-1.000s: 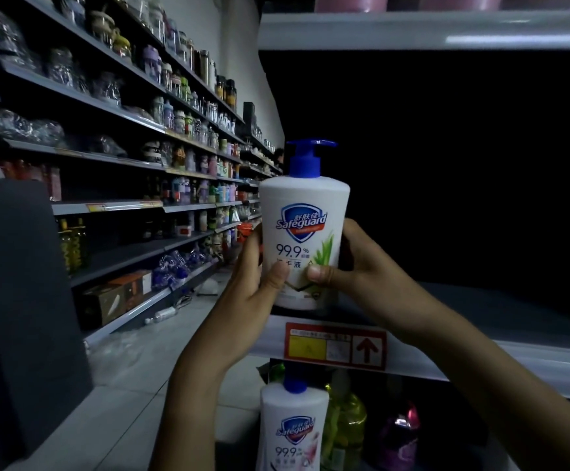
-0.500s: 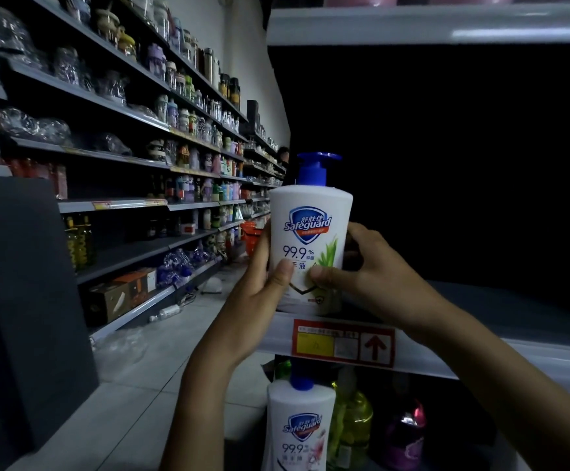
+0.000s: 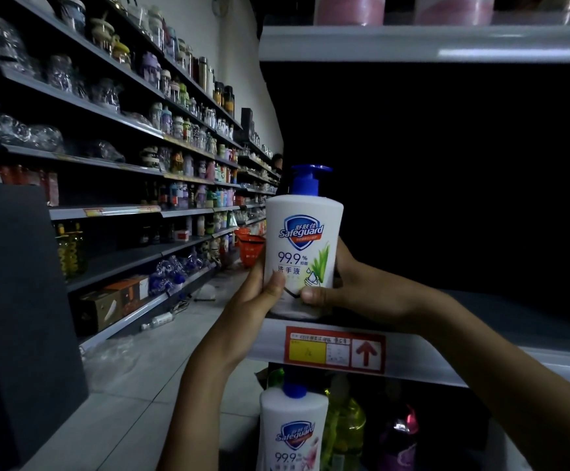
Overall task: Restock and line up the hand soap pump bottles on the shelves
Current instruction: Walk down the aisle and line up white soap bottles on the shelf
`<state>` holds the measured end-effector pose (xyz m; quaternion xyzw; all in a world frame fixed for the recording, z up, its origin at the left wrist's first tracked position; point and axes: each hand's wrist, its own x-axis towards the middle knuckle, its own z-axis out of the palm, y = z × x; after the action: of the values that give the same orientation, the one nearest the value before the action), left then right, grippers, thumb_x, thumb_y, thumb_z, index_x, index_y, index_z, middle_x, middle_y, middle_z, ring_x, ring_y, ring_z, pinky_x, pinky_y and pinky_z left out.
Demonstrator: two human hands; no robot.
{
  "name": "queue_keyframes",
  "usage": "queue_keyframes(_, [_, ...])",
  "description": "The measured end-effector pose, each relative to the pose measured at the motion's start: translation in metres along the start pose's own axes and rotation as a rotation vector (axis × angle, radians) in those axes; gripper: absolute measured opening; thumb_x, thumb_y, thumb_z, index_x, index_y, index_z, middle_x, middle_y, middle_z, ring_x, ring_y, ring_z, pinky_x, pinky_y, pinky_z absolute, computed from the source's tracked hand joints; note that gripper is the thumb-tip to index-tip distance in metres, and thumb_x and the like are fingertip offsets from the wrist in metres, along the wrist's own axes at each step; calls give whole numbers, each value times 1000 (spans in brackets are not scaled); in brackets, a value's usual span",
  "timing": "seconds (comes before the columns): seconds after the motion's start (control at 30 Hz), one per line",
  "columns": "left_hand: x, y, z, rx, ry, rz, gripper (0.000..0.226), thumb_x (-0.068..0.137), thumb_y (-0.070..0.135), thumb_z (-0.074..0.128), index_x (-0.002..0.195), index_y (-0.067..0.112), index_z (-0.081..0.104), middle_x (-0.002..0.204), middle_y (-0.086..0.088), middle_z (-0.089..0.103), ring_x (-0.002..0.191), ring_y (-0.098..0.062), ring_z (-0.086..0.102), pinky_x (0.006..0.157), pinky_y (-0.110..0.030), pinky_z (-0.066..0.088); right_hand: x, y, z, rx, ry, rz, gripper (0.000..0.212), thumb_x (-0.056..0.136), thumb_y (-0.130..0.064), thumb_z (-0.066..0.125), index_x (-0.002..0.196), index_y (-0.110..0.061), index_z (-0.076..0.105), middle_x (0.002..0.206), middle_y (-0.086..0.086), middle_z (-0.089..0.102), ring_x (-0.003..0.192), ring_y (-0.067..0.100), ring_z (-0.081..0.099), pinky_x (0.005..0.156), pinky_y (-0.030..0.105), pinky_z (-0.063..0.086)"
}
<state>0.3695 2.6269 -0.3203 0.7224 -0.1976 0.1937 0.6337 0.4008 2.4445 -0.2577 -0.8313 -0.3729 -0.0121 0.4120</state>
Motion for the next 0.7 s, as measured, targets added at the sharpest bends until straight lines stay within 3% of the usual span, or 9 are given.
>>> queue_keyframes(0.13, [-1,-1,-1,-22,-15,-7,51,82,60,48,132,59,37,124,33,58,113,11,54,97,-25,39,0,-2,0,-37,-1,22,97,75,-30,80,147,-35,14,115,-20,55,97,-8,56,63,2,48])
queue_keyframes(0.27, [-1,-2,-2,-33,-32,-9,52,87,54,48,138,48,39,123,27,61,112,5,57,99,-29,41,0,-1,-1,-72,-23,41,90,76,-33,79,144,-32,20,116,-17,57,95,-9,59,63,3,48])
queue_keyframes(0.37, [0,-2,-2,-37,-56,-6,48,87,55,48,134,48,41,122,27,62,113,6,57,96,-25,40,1,0,0,-146,-32,36,91,76,-43,76,146,-32,18,131,-6,55,109,4,57,71,11,51])
queue_keyframes(0.53, [1,-5,-3,-39,-45,-16,58,82,60,50,137,44,42,126,22,61,118,0,56,107,-36,38,2,5,0,-148,-29,54,97,75,-48,75,148,-34,13,145,-2,43,134,20,40,109,41,42])
queue_keyframes(0.63, [-3,0,-1,-30,-19,-33,53,85,59,49,134,39,47,126,18,63,118,-5,57,107,-42,40,-3,-8,-1,-166,-56,106,94,75,-46,76,148,-28,18,143,0,47,130,21,46,109,43,41])
queue_keyframes(0.7, [-9,2,2,-11,52,-12,43,89,60,42,127,41,51,123,22,62,117,-1,57,104,-36,42,-11,-18,-2,-292,-4,96,83,77,-46,74,144,-22,29,138,2,52,124,20,52,107,41,43])
